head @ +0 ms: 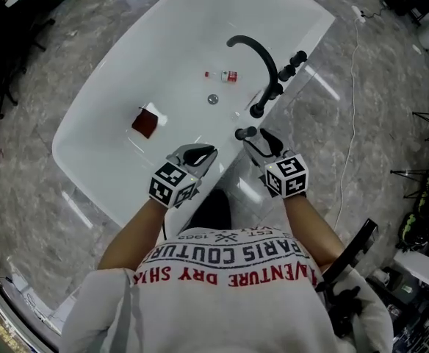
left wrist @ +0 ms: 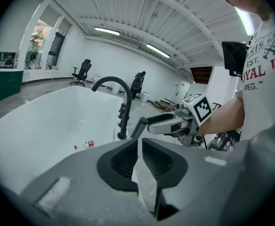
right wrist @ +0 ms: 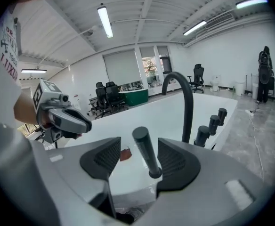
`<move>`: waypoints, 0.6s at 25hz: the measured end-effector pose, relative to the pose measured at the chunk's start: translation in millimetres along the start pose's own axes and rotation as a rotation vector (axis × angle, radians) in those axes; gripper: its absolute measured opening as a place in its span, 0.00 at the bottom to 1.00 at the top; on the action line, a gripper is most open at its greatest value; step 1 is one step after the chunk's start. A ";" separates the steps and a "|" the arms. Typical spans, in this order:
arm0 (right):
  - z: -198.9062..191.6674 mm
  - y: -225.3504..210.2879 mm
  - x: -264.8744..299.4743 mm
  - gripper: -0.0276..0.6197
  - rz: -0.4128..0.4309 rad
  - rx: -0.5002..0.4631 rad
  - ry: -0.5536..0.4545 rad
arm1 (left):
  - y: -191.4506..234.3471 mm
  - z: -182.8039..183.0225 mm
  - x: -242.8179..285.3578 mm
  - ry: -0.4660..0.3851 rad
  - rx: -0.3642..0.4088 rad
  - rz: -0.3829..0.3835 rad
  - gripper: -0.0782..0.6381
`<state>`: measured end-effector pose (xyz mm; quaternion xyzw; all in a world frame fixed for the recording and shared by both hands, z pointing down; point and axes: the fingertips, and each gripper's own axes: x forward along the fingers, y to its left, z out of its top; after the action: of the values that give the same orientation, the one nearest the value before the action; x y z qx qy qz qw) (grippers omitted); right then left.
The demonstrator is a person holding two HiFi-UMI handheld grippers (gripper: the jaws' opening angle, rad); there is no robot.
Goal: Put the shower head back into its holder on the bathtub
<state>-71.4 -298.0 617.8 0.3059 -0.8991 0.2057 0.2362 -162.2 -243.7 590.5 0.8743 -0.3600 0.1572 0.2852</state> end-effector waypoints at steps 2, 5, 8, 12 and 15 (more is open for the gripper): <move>0.4 16.5 -31.8 0.33 0.012 -0.008 -0.028 | -25.3 -1.2 0.1 0.000 0.009 -0.025 0.15; -7.9 41.9 -85.7 0.10 0.012 -0.006 -0.073 | -71.4 -6.7 -1.0 -0.009 0.042 -0.057 0.12; -29.7 69.3 -140.1 0.05 0.032 0.086 -0.104 | -122.5 -14.6 -10.4 -0.057 0.078 -0.066 0.11; -71.4 121.6 -219.3 0.05 0.091 0.142 -0.152 | -206.3 -45.9 -35.8 -0.101 0.069 -0.103 0.11; -101.7 158.9 -276.4 0.05 0.124 0.129 -0.169 | -270.9 -70.5 -59.7 -0.114 0.084 -0.121 0.11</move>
<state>50.0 -4.8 511.6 0.2805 -0.9179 0.2508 0.1262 -13.6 -11.8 513.0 0.9131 -0.3151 0.1047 0.2366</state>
